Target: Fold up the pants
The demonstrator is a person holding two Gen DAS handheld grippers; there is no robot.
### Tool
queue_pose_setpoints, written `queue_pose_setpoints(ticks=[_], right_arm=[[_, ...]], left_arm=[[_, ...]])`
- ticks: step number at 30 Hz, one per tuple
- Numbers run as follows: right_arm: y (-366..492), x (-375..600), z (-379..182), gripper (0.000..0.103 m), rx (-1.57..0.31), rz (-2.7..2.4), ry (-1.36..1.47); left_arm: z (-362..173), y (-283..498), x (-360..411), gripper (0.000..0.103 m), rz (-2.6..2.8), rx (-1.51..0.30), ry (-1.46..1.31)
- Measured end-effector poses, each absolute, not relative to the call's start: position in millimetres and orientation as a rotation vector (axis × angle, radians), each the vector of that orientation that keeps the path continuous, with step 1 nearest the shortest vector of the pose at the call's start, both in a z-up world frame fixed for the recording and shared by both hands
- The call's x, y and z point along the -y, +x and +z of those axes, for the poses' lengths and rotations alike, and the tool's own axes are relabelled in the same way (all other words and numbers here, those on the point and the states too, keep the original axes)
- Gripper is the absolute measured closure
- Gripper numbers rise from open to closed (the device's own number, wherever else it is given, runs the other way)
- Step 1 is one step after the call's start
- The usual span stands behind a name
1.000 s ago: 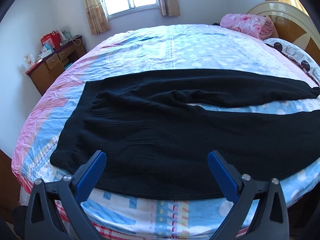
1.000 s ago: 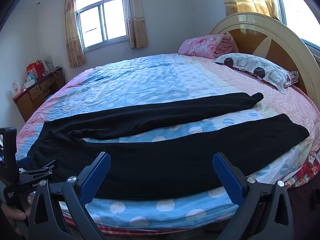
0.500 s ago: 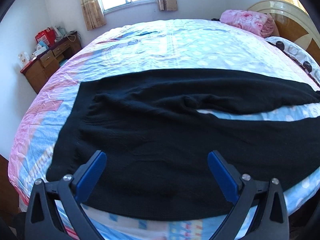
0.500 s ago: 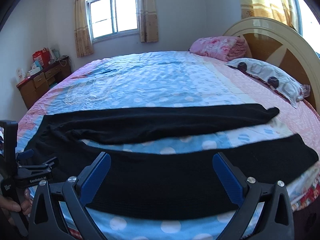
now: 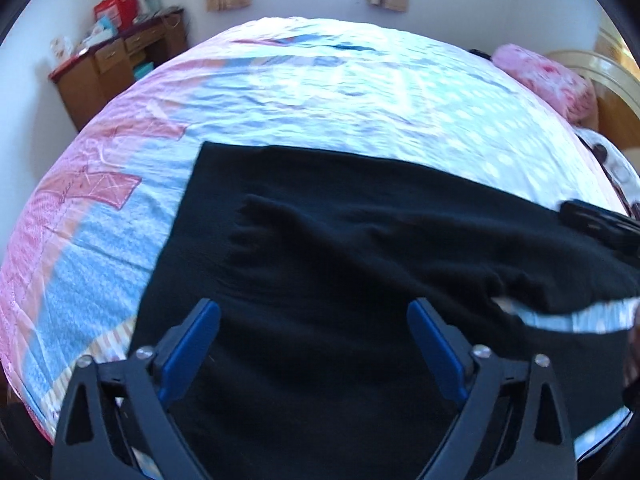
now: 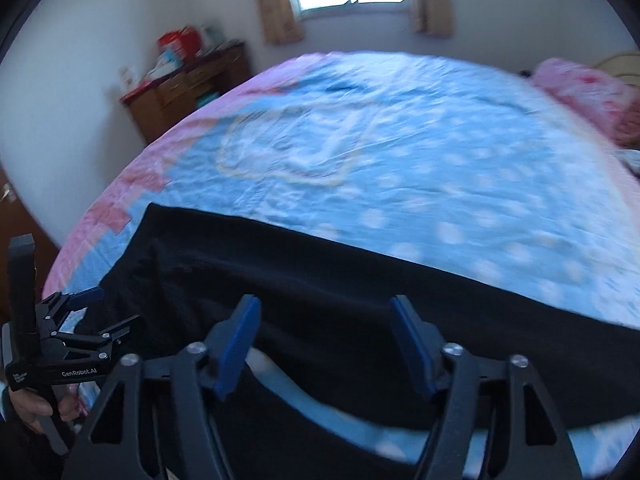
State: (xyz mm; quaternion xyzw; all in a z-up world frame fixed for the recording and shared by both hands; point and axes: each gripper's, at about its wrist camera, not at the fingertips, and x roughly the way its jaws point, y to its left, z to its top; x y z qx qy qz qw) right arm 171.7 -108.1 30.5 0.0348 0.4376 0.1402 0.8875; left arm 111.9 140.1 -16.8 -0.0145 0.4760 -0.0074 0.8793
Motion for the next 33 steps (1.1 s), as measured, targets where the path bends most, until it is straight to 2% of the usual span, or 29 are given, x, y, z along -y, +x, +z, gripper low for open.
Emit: queue_pose_setpoints(ticks=[6,13,17,21,23,24,32,33], right_arm=[[261,36,0,0.049,-0.99,0.484,-0.015],[303,-21,-27,0.049,-1.02,0.615,-0.175],[307,-22,-42,0.051,-1.026,0.623,-0.222],[298,-23,-41,0.089,-0.996,0.684,-0.246],[292,-26,-38,0.095,-0.989,0.677,-0.276],[292,-28,-39,0.098,-0.985,0.67,-0.283],[232,-25,21,0.098,-0.813,0.673,-0.264],[217,-29,28,0.098,-0.784,0.674,-0.294]], left_arm=[[-25,127,-150,0.009,0.004,-0.989,0.026],[-35,136,-162,0.009,-0.001,-1.0,0.034],[-40,142,-168,0.017,-0.007,-1.018,0.002],[-35,139,-178,0.021,-0.034,-1.014,-0.07],[-31,137,-183,0.021,-0.066,-1.019,-0.127],[-28,136,-184,0.021,-0.074,-1.019,-0.148],[2,116,-196,0.018,-0.085,-0.94,-0.208],[4,112,-198,0.015,-0.09,-0.931,-0.22]])
